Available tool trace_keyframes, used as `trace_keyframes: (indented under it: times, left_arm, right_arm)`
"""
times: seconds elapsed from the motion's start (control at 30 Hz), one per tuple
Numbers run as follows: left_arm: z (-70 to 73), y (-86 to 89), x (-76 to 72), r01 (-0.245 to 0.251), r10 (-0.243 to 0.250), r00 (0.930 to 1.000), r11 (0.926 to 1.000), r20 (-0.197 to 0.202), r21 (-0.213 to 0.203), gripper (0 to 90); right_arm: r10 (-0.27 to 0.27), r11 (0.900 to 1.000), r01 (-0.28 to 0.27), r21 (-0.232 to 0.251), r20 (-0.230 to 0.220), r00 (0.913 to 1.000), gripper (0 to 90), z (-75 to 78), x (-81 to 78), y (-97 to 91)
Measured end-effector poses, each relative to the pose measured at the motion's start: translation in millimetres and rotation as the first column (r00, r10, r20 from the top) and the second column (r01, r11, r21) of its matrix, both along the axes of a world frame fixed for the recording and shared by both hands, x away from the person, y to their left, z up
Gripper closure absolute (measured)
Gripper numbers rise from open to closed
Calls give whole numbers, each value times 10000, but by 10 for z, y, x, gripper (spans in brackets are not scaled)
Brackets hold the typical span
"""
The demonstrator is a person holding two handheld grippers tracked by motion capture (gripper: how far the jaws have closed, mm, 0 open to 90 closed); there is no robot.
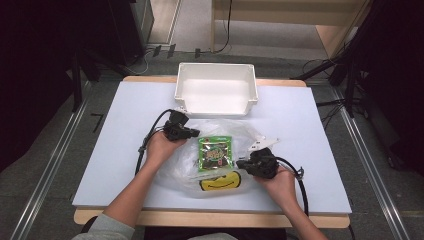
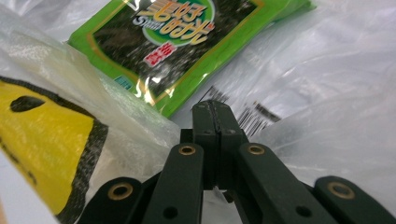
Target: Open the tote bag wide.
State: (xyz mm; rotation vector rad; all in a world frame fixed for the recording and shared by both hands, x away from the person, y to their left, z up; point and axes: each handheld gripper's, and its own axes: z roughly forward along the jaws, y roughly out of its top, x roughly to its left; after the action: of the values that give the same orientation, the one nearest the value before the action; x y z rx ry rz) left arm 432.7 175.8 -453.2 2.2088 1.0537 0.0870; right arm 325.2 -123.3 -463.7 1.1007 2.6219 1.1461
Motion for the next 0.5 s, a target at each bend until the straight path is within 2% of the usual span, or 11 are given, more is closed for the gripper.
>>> trace_keyframes:
  times: [0.5]
  left_arm:
    - [-46, -24, -2, -126, 124, 9999, 9995, 46, 274, 900]
  right_arm:
    - [597, 9982, -597, -90, -5, 9982, 900, -51, -381, 21]
